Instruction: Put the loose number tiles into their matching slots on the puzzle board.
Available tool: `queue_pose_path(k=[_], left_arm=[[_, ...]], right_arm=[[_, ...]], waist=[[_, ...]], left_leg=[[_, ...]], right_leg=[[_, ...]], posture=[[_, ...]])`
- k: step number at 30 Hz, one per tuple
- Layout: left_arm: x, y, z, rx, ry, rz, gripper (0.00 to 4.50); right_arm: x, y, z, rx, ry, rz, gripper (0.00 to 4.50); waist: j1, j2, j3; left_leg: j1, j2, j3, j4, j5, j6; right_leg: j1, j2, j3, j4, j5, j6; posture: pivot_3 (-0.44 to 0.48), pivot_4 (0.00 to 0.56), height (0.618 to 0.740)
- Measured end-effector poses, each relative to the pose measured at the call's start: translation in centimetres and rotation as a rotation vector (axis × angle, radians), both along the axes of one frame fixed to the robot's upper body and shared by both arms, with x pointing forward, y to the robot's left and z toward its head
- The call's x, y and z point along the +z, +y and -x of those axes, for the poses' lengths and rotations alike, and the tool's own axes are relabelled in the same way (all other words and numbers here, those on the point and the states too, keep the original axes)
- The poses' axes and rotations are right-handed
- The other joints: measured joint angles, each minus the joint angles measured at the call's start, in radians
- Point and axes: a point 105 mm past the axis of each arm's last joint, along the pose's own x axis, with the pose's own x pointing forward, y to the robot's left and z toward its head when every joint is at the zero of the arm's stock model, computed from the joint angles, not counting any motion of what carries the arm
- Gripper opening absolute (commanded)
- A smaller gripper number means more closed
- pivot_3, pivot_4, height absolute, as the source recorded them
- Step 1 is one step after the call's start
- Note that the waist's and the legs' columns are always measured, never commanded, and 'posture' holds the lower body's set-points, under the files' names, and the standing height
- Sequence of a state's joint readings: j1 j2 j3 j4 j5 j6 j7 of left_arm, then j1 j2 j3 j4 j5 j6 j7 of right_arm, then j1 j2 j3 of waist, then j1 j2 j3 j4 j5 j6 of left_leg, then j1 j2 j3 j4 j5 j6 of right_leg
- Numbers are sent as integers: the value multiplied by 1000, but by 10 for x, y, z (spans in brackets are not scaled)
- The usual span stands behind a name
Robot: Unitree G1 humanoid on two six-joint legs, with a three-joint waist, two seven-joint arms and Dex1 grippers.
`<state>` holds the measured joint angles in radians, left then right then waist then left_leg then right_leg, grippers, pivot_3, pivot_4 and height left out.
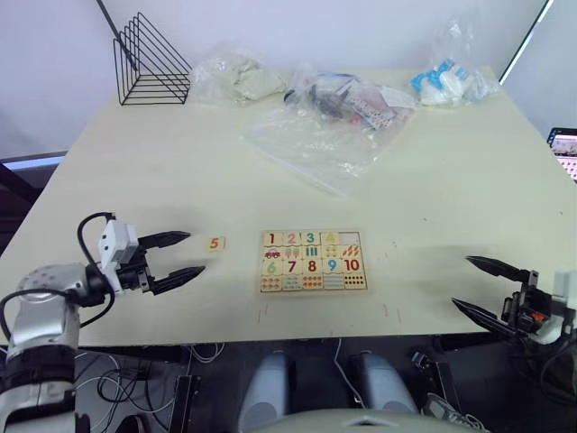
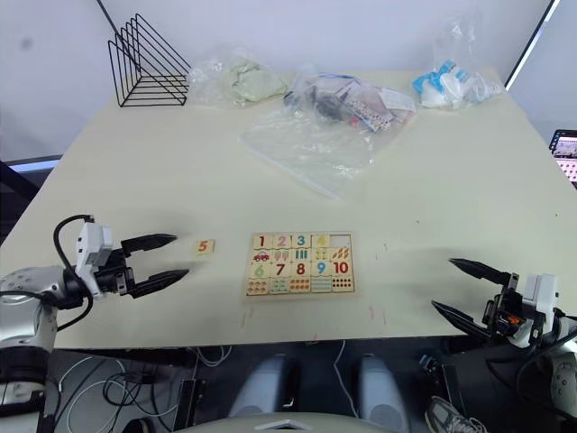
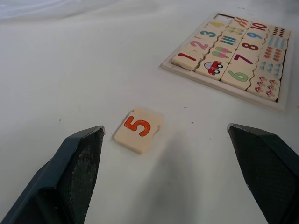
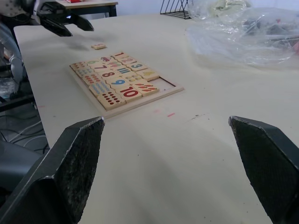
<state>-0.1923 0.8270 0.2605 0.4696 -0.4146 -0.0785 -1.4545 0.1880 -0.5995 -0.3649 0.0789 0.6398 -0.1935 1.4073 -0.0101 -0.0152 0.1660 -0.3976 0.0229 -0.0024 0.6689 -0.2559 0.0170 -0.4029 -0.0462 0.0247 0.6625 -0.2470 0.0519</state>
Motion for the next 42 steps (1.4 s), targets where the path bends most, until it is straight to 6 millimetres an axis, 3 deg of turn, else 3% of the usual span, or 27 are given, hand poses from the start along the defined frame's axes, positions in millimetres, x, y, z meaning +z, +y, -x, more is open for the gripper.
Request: queue_pose_path(k=[11, 28, 30, 41, 42], left_arm=[[1, -2, -27, -101, 26, -76, 4470], [-12, -1, -41, -125, 71, -177, 4470], [-11, -1, -42, -131, 70, -187, 4090], [-12, -1, -44, -152, 48, -235, 4090], [-12, -2, -44, -153, 49, -236, 3794]], right_arm=[[6, 9, -3, 36, -20, 6, 4500], [10, 17, -3, 51, -21, 7, 4500], [12, 18, -3, 55, -31, 10, 4500], [13, 18, -4, 49, -34, 11, 4500], [13, 18, -4, 50, -35, 11, 4500]], waist=[[0, 0, 0], [0, 0, 0], [0, 0, 0], [0, 0, 0], [0, 0, 0]], left_leg=[[-1, 0, -1, 0, 0, 0], [-1, -1, -2, 0, 0, 0], [-1, 0, -2, 0, 0, 0], [-1, -1, -2, 0, 0, 0], [-1, -1, -2, 0, 0, 0]], right_leg=[[0, 0, 0, 0, 0, 0], [0, 1, -1, 1, 0, 0], [0, 1, -1, 1, 0, 0], [0, 1, -1, 1, 0, 0], [0, 1, -1, 1, 0, 0]], posture=[[0, 150, 740], [0, 150, 740], [0, 150, 740], [0, 150, 740], [0, 150, 740]])
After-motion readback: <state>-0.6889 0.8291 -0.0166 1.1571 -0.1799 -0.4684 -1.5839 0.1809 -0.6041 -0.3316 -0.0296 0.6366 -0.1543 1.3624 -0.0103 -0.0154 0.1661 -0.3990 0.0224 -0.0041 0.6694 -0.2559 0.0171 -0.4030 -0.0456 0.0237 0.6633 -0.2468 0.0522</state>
